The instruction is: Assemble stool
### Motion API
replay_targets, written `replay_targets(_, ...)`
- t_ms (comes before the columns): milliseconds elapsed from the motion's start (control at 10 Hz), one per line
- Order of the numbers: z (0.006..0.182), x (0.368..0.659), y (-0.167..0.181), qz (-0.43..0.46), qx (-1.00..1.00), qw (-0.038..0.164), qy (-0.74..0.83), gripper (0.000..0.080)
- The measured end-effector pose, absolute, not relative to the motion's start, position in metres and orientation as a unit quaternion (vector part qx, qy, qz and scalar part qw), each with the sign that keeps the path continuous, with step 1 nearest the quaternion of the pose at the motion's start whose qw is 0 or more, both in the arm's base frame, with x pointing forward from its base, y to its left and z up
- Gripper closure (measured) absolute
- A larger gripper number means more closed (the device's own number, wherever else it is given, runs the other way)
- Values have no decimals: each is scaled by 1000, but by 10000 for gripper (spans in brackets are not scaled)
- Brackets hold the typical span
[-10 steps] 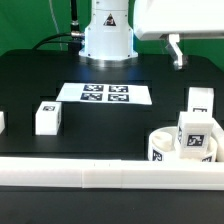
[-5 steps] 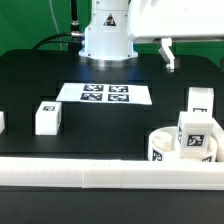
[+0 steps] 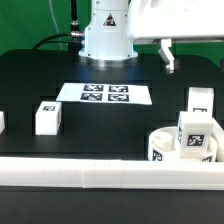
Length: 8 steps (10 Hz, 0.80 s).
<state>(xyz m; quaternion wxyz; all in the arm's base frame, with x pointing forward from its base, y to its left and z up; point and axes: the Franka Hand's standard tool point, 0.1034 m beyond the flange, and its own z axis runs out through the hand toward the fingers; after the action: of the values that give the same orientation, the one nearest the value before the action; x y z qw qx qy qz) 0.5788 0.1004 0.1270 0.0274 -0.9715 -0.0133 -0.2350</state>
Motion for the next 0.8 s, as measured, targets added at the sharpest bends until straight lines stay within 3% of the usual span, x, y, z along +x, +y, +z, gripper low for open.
replay_targets(300,125,575,102,-215,-976,30,-13,151)
replay_targets(800,124,563,107,-12,-997,45,55,151)
